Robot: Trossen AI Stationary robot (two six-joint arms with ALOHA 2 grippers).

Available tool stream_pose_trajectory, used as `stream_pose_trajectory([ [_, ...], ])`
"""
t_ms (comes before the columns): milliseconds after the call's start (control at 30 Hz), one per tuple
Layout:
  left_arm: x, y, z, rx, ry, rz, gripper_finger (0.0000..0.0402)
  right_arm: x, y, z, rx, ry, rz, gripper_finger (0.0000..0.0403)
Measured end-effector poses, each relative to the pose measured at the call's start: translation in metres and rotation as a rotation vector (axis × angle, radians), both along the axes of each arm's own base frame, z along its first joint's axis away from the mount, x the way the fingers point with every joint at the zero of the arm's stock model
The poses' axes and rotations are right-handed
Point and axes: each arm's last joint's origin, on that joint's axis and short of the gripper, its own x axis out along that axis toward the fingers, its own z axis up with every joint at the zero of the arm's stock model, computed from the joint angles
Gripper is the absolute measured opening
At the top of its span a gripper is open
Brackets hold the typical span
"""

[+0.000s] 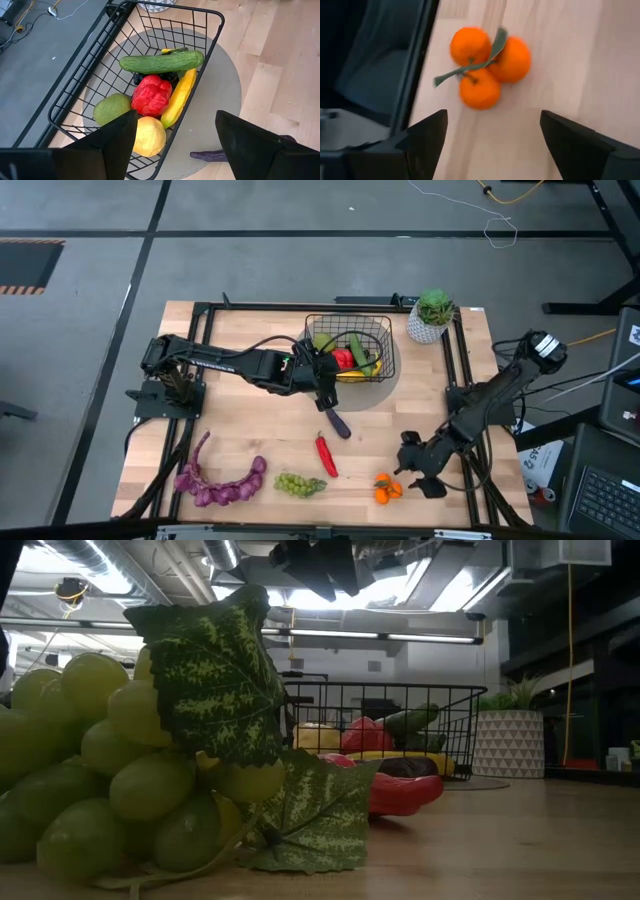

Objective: Build produce basket
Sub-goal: Put the orange tangerines into the black wire basket

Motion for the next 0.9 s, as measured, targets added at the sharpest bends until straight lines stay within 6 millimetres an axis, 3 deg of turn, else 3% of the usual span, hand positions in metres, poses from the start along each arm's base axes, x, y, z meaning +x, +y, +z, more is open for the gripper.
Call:
stream_pose_trajectory([
  [267,0.000,0.000,0.000,0.000,0.000,0.000,0.0264,0.004,0.002,-0.009,-0.078,-0.036,-0.003,0.0319],
  [567,0.000,0.000,0.000,-0.001,-0.001,0.000,0.0264,0.002,0.012,-0.018,-0.038,0.020,0.069,0.0319],
  [900,0.000,0.000,0.000,-0.001,-0.001,0.000,0.0264,-0.003,0.020,-0.017,-0.142,-0.117,0.076,0.0319],
])
